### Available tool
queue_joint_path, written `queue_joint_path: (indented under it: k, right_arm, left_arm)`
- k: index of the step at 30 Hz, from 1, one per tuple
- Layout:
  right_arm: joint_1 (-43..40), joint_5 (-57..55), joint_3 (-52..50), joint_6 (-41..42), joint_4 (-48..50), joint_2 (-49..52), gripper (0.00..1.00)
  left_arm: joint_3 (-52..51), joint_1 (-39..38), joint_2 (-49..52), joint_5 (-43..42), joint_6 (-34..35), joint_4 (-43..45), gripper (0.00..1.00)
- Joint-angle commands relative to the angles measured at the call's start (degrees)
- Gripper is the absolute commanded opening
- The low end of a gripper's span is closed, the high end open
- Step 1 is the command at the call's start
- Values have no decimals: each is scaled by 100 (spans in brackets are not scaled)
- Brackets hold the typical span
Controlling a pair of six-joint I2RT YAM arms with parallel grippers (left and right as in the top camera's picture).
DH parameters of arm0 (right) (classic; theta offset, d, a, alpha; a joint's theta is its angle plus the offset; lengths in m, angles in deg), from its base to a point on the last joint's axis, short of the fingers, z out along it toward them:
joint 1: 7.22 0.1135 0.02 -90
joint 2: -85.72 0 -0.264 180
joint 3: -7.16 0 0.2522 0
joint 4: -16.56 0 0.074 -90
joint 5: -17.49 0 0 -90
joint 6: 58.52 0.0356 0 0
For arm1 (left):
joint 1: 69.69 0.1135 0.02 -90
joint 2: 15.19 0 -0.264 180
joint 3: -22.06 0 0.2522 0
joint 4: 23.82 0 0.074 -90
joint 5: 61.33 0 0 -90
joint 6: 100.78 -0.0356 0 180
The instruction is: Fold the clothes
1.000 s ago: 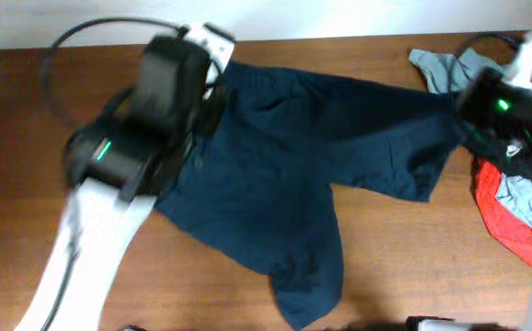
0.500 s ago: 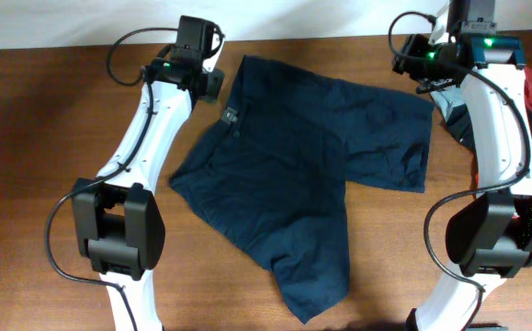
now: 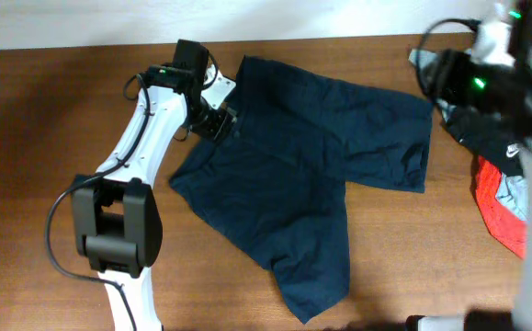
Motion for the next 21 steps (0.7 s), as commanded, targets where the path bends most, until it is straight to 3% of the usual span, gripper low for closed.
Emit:
queue_joint_path:
  k: [1, 4, 7, 8, 9, 10, 11, 12, 15, 18, 21]
  right_arm:
    - [0, 46, 33, -55, -278, -741, 65]
    - [0, 42, 33, -59, -562, -1239, 66]
    - [0, 39, 33, -57, -798, -1475, 66]
    - [0, 39, 31, -57, -876, -1502, 66]
    - [0, 39, 31, -57, -929, -1497, 66]
    - [0, 20, 31, -57, -979, -1458, 66]
    - [0, 0, 31, -57, -1003, -1429, 66]
    - [0, -20, 22, -61, -1069, -1355, 67]
    - [0, 4, -20, -76, -1259, -1139, 70]
    - [127, 4, -313, -227, -1770, -457, 72]
    - [376, 2, -826, -236, -1716, -31, 72]
  left_arm:
    - [-92, -17, 573, -393, -474, 306, 31]
    - [-92, -17, 929, -1019, -981, 439, 27]
    - [-92, -15, 1303, -1034, -977, 433, 28]
    - [-92, -15, 1445, -1032, -977, 404, 25]
    - [-92, -15, 1541, -1023, -946, 396, 11]
    - [-92, 24, 1611, -557, -352, 426, 1]
    - [-92, 59, 1622, -142, 105, 448, 1]
    - [-92, 199, 1639, 938, 1279, 437, 1]
    - [-92, 586, 1639, 1464, 2424, 254, 0]
    - [-92, 1408, 1639, 1008, 2798, 42, 0]
    - [-92, 1727, 1639, 981, 2824, -129, 0]
